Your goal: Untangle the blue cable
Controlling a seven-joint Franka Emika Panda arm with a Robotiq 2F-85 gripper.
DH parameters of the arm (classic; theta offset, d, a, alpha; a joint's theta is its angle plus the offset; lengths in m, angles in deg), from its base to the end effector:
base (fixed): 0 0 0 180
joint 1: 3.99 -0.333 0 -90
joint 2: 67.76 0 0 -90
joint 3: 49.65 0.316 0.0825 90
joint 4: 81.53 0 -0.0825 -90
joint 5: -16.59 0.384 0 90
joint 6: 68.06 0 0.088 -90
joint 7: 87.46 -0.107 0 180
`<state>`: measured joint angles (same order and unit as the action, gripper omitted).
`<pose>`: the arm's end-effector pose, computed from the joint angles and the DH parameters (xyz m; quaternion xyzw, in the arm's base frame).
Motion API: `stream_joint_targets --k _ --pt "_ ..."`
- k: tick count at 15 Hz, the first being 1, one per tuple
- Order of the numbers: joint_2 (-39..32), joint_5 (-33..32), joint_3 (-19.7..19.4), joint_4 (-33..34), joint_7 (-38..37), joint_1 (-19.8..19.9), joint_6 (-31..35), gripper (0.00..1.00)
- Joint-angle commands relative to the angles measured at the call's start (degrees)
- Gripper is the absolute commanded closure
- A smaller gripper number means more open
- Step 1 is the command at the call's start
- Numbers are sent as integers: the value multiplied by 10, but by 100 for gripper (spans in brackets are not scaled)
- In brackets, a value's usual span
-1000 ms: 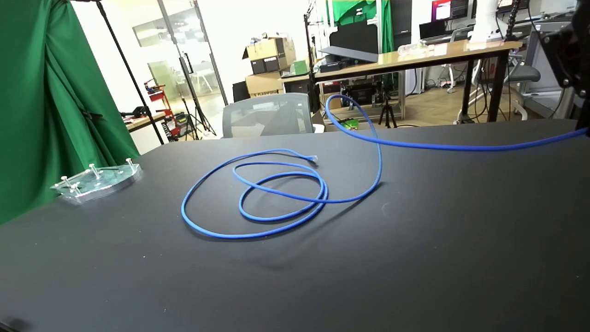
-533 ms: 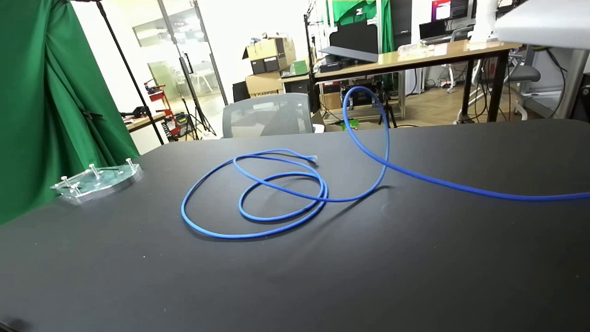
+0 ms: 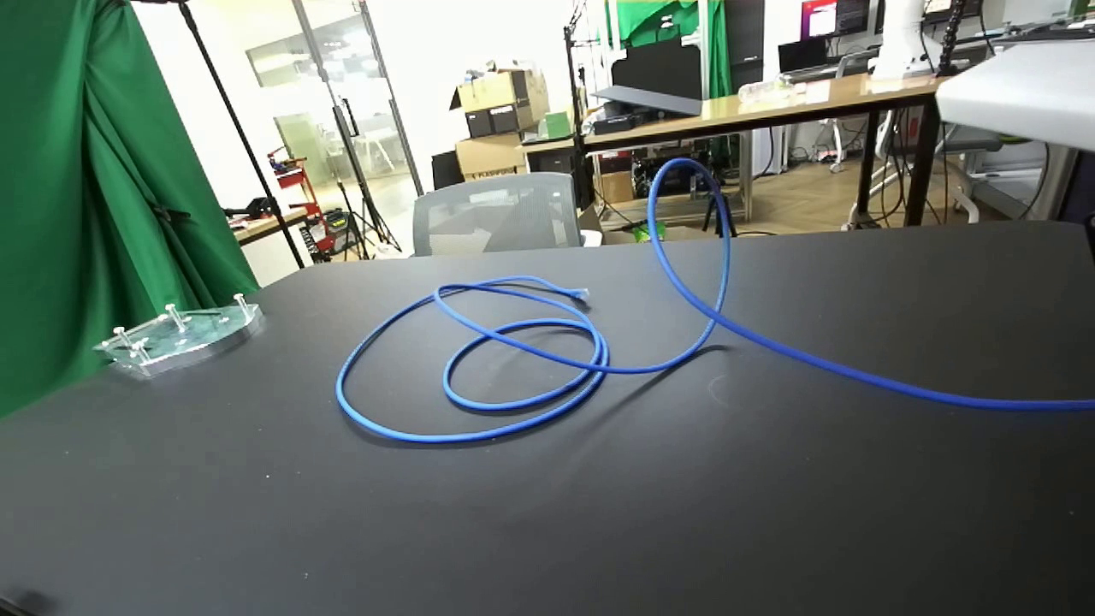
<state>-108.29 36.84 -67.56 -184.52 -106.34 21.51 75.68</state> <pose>0.4844 -0.4422 0.1727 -0.7979 0.6021 -0.0287 0.0015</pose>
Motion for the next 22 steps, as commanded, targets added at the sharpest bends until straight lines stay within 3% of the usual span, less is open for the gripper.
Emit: stream_joint_targets --k 1,6,10,22 --pt "-22 4 1 40 -25 10 -35 61" --pt "-5 3 3 38 -16 7 -33 27" --pt "46 -19 -5 12 -13 -22 -22 2" --pt "220 -90 14 -84 53 -82 -58 0"
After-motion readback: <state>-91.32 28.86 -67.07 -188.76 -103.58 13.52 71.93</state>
